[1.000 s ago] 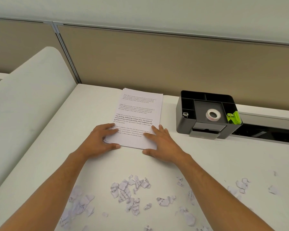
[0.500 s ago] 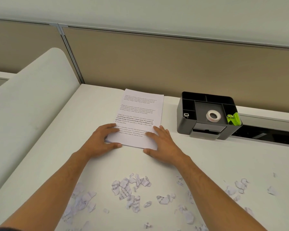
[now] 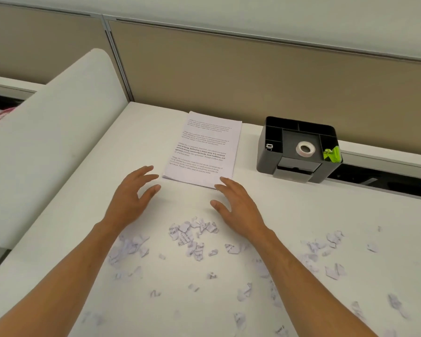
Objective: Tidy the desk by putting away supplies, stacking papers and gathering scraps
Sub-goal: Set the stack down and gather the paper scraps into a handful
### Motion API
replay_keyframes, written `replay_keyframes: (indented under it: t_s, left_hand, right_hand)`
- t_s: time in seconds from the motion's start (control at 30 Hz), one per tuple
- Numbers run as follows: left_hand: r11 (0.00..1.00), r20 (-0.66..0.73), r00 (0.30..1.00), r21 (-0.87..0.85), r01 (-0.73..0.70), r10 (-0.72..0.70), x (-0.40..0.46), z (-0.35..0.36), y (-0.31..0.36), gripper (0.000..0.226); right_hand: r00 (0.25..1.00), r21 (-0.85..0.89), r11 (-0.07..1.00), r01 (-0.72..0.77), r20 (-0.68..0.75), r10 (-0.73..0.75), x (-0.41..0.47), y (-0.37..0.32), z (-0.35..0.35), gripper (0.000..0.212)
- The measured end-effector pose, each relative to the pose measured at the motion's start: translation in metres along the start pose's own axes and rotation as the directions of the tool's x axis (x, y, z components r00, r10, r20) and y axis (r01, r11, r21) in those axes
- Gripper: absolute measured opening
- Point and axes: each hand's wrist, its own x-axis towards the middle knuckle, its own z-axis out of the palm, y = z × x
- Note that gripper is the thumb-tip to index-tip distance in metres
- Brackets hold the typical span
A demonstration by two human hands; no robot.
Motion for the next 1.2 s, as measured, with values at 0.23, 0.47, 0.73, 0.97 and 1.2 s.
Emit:
replay_keyframes:
  t_s: [0.23,0.47,0.73,0.97,1.2]
  left_hand:
    - [0.969,0.126,0.970,0.162,0.185,-0.206,-0.065,-0.013,-0.006,0.049]
    - [0.955,0.294,0.924,0.236,0.177,-0.244,-0.124,-0.004,0.003,0.060]
    - [0.989,0.309,0.939,0.021,0.150,-0.149,-0.144,0.009,0.041,0.049]
    - [0.984,0.405,0.908,0.176,0.040,-0.109,-0.127,0.024,0.046,0.088]
    - [0.999,0.386,0.921,-0.009,-0.049,0.049,-0.153,0.022,0.054,0.064]
  right_hand:
    - [0.963,-0.056,0.995,0.080,0.262,-0.062,-0.034,-0.028,0.018,0.063]
    - [0.925,-0.207,0.952,0.225,0.354,-0.142,-0.063,-0.037,0.044,0.072]
    - [0.926,-0.063,0.974,0.219,0.329,-0.187,-0.074,-0.033,0.031,0.080]
    - [0.903,-0.188,0.941,0.280,0.385,-0.192,-0.069,-0.045,0.044,0.085]
    - [0.880,-0.124,0.932,0.341,0.392,-0.270,-0.100,-0.026,0.031,0.072]
